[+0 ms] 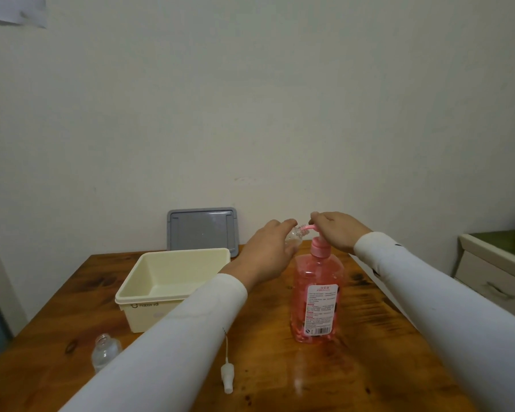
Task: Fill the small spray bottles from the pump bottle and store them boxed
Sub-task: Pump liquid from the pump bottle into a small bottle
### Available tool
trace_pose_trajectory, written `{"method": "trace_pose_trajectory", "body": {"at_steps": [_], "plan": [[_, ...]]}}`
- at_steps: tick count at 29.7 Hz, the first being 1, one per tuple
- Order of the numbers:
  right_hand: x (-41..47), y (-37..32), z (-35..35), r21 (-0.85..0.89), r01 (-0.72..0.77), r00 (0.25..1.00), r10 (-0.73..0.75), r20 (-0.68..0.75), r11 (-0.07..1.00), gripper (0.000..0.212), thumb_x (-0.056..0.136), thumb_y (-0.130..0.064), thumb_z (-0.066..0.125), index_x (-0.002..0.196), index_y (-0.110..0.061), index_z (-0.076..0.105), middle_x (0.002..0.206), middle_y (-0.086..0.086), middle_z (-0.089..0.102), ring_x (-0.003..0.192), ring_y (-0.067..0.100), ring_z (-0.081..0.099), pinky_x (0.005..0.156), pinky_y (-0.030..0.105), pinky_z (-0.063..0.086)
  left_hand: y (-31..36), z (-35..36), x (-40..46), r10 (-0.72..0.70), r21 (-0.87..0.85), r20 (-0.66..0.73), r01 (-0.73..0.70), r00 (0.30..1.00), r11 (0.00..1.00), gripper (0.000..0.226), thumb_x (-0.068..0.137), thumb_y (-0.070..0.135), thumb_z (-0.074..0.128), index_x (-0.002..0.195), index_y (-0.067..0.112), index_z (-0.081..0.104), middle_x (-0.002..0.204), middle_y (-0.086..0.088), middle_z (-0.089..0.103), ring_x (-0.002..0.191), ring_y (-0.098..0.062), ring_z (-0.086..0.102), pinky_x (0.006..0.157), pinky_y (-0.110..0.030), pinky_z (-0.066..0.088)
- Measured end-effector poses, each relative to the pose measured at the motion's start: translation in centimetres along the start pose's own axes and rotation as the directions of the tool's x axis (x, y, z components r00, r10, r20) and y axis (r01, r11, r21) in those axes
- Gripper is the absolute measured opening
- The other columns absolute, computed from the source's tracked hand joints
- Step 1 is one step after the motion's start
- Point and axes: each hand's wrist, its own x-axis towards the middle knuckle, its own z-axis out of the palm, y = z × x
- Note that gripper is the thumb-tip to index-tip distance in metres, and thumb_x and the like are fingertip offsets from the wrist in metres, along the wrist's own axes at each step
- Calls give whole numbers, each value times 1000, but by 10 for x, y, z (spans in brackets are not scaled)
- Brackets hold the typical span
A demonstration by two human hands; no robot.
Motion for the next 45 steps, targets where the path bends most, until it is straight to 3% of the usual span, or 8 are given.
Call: {"method": "trace_pose_trajectory", "body": {"at_steps": [8,12,16,19,21,27,34,45], "plan": [[-2,6,14,36,-14,1000,14,5,999,43,98,-23,26,101,-4,64,106,17,64,96,30,55,84,36,42,-5,5,-4,8,31,53,-9,999,999,53,98,32,52,147,27,32,142,-4,45,124,-23,48,100,-34,42],[-2,3,9,-24,2,1000,-2,8,1000,43,99,-25,25,106,-5,62,110,16,63,101,30,55,87,38,42,-6,3,-3,13,23,40,-14,999,1000,54,97,33,52,147,27,32,142,-3,45,123,-22,49,100,-34,44],[1,-2,-4,-77,62,997,-66,-48,995,38,97,-27,27,73,-16,55,88,13,61,88,33,55,69,36,41,-2,-4,4,46,37,22,-47,999,998,53,97,35,52,146,26,33,139,-3,47,119,-22,51,97,-33,43],[-2,-5,-4,-49,57,997,-59,-50,997,43,100,-26,25,110,-4,61,111,19,60,106,35,54,90,43,44,-2,-5,6,53,61,30,-55,998,997,53,97,35,52,146,26,33,138,-4,48,118,-22,52,97,-33,43],[-3,-5,-1,-48,30,999,-31,-21,998,45,100,-25,24,119,0,57,121,20,59,112,34,52,97,44,41,-2,-4,5,49,63,35,-51,998,997,53,97,35,52,146,26,34,138,-4,49,119,-22,52,96,-32,43],[-6,-2,7,-82,21,998,-17,54,996,45,100,-21,23,113,0,61,117,16,64,111,33,54,97,41,41,-7,6,0,20,33,55,-22,998,999,54,96,35,54,146,27,34,136,-3,50,118,-21,52,96,-32,44],[-6,-9,-4,-61,12,1000,-11,24,998,44,102,-22,22,122,-1,55,127,20,56,116,34,50,98,42,39,0,-8,5,43,39,38,-44,998,998,53,96,35,55,144,24,38,131,-4,54,112,-21,54,92,-31,44],[-10,-4,5,-73,20,999,-18,34,997,45,100,-23,23,118,-2,58,124,16,60,114,32,52,97,41,39,-5,1,0,3,-32,61,-1,998,999,54,94,36,57,144,27,38,131,0,56,112,-19,54,94,-31,44]]}}
